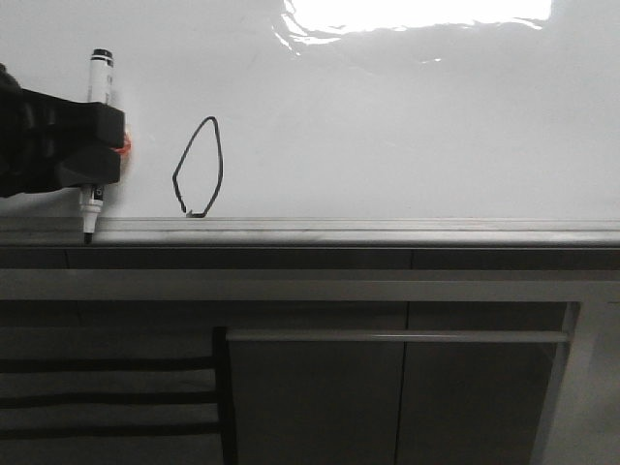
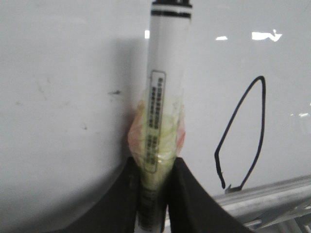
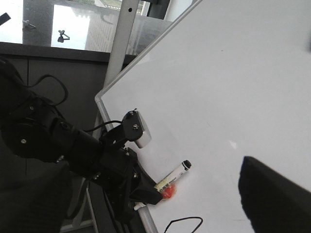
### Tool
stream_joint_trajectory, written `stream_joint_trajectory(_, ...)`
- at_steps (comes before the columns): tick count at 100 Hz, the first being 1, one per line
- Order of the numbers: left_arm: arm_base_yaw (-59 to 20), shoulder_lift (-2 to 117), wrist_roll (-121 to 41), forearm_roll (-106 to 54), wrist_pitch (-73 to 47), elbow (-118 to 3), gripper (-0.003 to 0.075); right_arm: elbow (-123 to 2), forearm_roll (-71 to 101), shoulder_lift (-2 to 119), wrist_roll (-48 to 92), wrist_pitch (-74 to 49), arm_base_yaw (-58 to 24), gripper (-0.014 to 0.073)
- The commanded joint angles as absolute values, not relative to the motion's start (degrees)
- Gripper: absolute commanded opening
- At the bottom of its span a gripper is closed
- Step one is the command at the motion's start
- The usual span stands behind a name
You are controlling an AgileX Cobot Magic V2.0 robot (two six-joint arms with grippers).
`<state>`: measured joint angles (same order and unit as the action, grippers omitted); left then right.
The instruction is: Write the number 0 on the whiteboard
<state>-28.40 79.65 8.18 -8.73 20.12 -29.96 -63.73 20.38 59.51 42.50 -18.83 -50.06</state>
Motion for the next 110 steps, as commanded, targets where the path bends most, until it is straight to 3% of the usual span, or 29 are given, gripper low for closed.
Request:
stream_joint_trajectory(1, -28.85, 79.68, 8.82, -9.24, 23.31, -32.61, -0.0020, -65.25, 20.37, 58.42, 42.87, -14.91, -49.88, 0.0609)
stream_joint_trajectory(61, -28.85, 82.17, 8.82, -13.16, 25.07, -33.18, -0.0011, -65.25, 20.37, 58.42, 42.87, -15.09, -49.88, 0.0609)
stream_joint_trajectory(68, -28.85, 82.17, 8.82, -12.73, 25.96, -33.18, 0.0047, -65.25, 20.37, 58.42, 42.87, -15.35, -49.88, 0.0609)
stream_joint_trajectory(90, -28.85, 82.17, 8.82, -12.73, 25.96, -33.18, 0.0394, -65.25, 20.37, 58.42, 42.75, -17.71, -49.88, 0.0609)
stream_joint_trajectory(110, -28.85, 82.17, 8.21, -12.65, 25.96, -33.18, 0.0422, -65.25, 20.09, 58.10, 42.75, -18.28, -49.88, 0.0609)
